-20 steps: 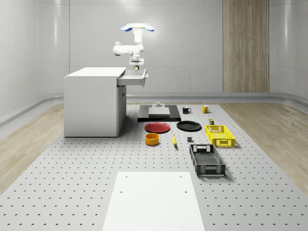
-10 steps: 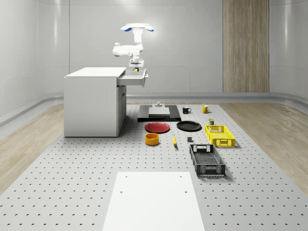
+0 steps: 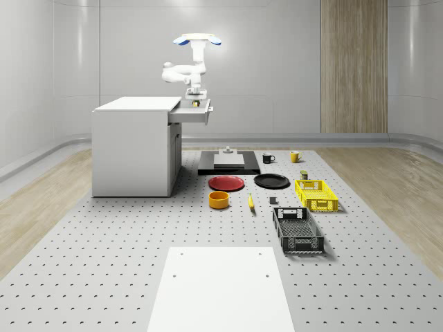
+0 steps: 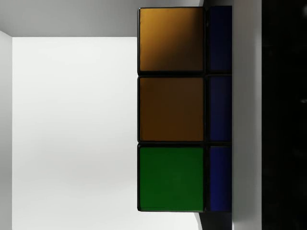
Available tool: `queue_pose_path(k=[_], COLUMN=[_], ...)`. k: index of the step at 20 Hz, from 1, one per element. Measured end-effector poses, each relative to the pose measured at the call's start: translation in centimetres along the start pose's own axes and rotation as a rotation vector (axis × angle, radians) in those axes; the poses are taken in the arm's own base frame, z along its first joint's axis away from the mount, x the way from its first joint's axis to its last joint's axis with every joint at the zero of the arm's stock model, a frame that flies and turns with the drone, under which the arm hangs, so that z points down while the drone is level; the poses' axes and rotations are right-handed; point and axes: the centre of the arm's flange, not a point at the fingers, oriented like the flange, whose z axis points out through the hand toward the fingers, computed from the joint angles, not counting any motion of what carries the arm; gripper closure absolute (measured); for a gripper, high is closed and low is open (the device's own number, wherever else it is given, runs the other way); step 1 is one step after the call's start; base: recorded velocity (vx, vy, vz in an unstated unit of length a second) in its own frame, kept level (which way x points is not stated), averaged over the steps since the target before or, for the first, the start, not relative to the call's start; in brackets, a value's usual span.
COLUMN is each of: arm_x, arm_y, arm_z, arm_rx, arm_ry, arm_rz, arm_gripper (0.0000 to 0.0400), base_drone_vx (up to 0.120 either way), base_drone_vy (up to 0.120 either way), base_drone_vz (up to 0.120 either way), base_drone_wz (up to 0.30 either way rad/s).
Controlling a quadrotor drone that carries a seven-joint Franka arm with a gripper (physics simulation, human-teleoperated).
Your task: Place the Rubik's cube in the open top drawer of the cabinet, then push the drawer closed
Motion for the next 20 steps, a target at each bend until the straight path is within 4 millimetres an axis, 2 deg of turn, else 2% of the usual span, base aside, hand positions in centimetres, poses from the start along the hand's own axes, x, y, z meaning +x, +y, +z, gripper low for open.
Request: queue_pose_path(k=[13, 16, 20], arm_x=[0.0, 0.0, 0.0], arm_y=[0.0, 0.0, 0.0], arm_z=[3.5, 3.8, 3.1], arm_rx=[0.0, 0.0, 0.0], arm_ry=[0.0, 0.0, 0.0], arm_rz=[0.0, 0.0, 0.0], arm_gripper=[0.0075, 0.0035, 0.0013], base_drone_vx=[0.0, 0.0, 0.0], base_drone_vy=[0.0, 0.0, 0.0], base_drone_vz=[0.0, 0.0, 0.0], base_drone_wz=[0.0, 0.0, 0.0])
